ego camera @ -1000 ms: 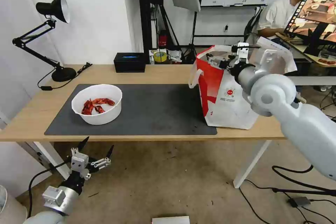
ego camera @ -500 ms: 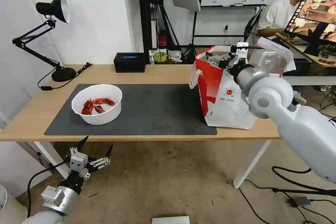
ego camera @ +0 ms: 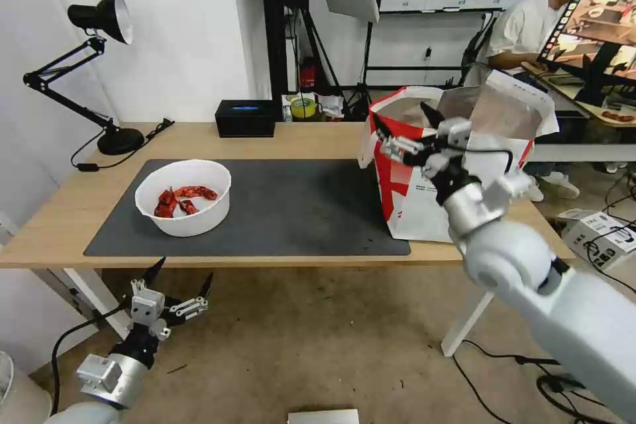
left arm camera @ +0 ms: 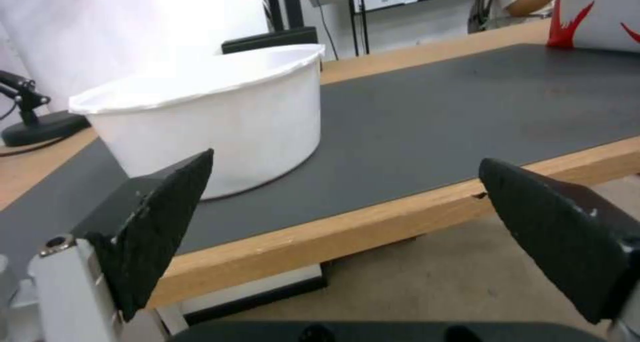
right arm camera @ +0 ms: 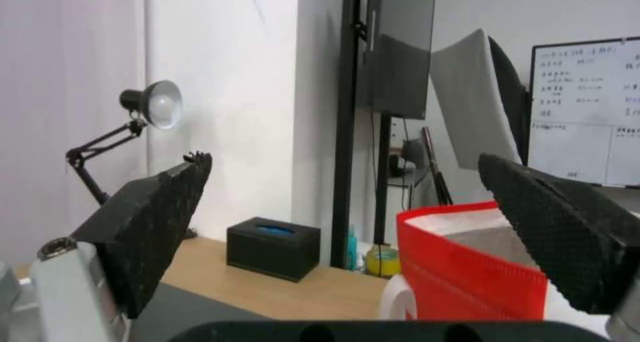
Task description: Pick up the trash from the table and place it into the takeout bag.
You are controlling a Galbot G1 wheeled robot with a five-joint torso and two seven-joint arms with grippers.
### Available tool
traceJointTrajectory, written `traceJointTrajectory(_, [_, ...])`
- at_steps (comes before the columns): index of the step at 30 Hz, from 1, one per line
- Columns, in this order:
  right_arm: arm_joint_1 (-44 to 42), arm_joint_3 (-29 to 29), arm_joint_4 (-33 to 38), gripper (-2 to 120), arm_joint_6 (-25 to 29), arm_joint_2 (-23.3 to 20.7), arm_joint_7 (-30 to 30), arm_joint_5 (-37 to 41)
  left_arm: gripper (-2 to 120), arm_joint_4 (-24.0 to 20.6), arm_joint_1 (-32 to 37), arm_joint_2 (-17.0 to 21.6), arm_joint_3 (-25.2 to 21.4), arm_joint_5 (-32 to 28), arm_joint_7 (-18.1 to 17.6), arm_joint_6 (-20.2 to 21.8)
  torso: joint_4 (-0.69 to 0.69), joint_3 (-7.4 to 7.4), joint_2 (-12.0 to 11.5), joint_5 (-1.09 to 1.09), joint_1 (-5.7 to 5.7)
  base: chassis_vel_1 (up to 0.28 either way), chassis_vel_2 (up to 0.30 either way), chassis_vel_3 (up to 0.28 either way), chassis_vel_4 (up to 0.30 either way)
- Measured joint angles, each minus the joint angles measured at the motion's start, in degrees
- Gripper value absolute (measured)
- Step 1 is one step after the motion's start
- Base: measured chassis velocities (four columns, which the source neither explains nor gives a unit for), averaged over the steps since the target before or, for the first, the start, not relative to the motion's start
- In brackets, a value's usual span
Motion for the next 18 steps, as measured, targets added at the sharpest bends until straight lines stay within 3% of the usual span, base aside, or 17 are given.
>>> traceJointTrajectory(5, [-8.49,3.85,1.37,100,3.06,0.80,-0.51,-4.92,100,-0.64,0.57,-0.34,-0.53,0.06,0.01,-0.10,0.00,0.00,0.00,0.00,0.00,0.000,0.000,0.000,0.000])
traceJointTrajectory(12, [-25.52,10.66,1.12,100,7.86,5.22,-3.20,-13.00,100,-1.04,1.50,-1.25,-0.77,0.76,0.03,-0.71,-0.01,0.00,0.01,0.01,0.00,0.000,0.000,0.000,0.000])
traceJointTrajectory(18, [-32.56,13.34,0.62,100,10.26,7.95,-4.22,-16.51,100,-1.52,2.21,-1.54,-1.01,1.14,0.04,-1.25,0.00,0.00,0.00,0.00,0.00,0.000,0.000,0.000,0.000])
